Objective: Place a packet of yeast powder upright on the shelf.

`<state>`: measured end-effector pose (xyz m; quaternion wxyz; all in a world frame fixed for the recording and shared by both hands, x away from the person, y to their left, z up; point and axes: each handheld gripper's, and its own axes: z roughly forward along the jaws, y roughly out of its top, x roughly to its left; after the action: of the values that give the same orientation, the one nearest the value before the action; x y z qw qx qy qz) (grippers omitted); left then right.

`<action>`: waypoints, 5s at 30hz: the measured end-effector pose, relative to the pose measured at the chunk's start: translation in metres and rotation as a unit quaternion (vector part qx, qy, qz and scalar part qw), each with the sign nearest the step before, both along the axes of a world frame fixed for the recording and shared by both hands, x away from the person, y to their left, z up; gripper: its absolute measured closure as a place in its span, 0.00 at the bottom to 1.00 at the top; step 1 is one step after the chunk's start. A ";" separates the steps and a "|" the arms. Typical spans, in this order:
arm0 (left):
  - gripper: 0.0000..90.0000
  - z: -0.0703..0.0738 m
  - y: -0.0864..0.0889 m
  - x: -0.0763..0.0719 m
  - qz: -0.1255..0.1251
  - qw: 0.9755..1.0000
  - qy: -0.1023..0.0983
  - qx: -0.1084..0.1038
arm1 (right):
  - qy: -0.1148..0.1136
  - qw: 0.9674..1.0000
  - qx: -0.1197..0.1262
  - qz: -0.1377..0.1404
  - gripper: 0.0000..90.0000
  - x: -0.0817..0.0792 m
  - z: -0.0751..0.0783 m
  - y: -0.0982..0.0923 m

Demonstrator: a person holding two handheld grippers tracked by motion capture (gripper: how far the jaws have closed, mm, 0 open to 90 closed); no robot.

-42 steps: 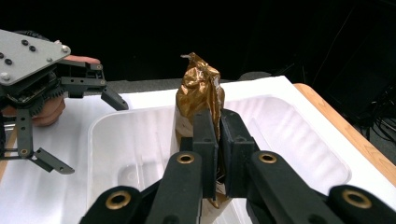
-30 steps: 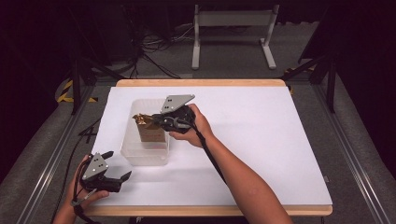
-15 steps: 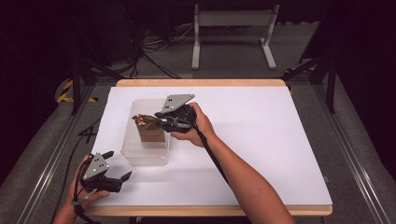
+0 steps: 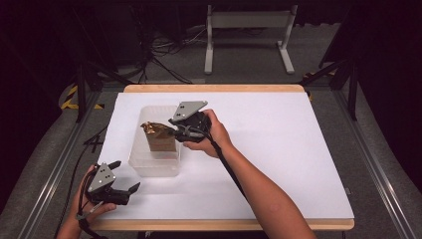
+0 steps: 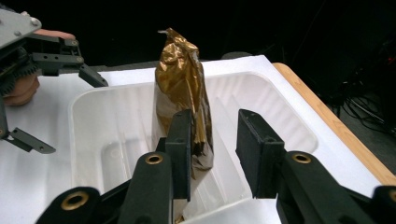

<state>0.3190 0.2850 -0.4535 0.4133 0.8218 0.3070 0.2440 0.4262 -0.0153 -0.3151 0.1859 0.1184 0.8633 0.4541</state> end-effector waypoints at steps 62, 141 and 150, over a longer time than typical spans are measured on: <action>0.04 -0.001 -0.003 0.001 0.001 1.000 0.002 0.013 | -0.027 0.983 -0.121 -0.135 0.53 -0.018 -0.006 -0.118; 0.04 -0.002 -0.007 0.005 0.005 1.000 0.013 0.017 | -0.019 0.944 -0.064 -0.323 0.18 -0.143 -0.082 -0.330; 0.04 -0.001 -0.005 0.004 0.008 1.000 0.012 0.012 | -0.007 0.942 -0.019 -0.335 0.15 -0.155 -0.096 -0.354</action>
<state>0.3231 0.2798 -0.4547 0.3978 0.8271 0.3154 0.2412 0.2709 -0.3695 -0.4116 0.3357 0.3941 0.7809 0.3495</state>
